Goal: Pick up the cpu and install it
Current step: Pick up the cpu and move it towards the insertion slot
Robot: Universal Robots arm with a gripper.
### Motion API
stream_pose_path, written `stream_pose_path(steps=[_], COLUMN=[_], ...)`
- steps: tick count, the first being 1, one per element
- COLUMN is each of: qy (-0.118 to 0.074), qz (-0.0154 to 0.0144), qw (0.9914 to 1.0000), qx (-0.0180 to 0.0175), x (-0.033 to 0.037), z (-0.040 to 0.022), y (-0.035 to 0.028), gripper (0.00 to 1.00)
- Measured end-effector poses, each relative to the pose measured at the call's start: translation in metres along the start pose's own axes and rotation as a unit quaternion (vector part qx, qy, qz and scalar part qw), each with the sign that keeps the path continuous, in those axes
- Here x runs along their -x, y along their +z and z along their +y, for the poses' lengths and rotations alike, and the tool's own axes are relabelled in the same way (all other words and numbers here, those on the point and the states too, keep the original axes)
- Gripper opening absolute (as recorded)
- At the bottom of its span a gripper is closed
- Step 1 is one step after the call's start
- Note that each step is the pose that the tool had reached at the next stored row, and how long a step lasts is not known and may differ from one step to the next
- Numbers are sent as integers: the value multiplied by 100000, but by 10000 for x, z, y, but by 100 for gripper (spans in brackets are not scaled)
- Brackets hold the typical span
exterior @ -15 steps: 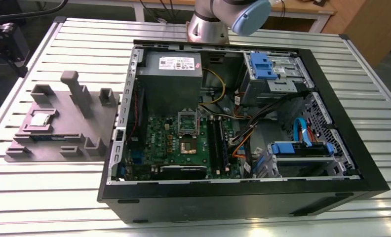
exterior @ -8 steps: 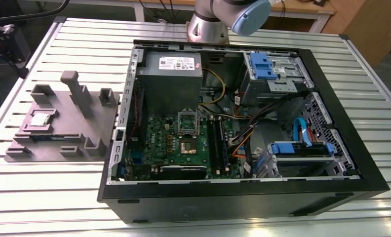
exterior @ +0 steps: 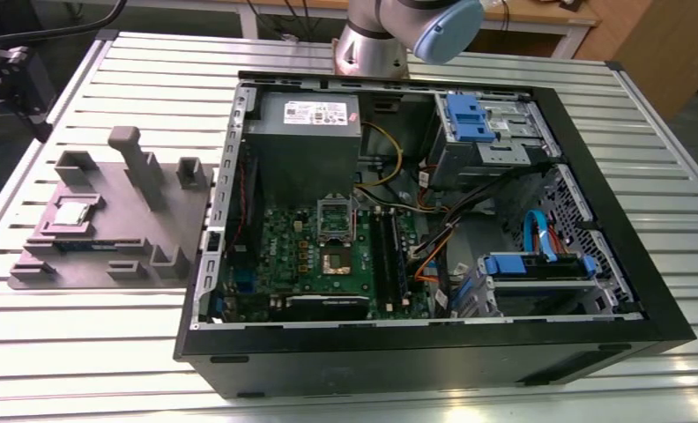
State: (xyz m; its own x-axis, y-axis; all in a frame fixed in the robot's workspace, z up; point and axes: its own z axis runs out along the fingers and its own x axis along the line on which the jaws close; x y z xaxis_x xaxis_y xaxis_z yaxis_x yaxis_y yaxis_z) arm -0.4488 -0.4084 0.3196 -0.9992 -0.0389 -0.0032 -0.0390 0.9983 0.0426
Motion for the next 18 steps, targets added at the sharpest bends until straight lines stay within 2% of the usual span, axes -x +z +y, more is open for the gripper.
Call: stream_pose_path(steps=[18], qy=[1], qz=[3], qw=[100000], qx=[-3], x=[0], z=[-4], y=[91], gripper=[71])
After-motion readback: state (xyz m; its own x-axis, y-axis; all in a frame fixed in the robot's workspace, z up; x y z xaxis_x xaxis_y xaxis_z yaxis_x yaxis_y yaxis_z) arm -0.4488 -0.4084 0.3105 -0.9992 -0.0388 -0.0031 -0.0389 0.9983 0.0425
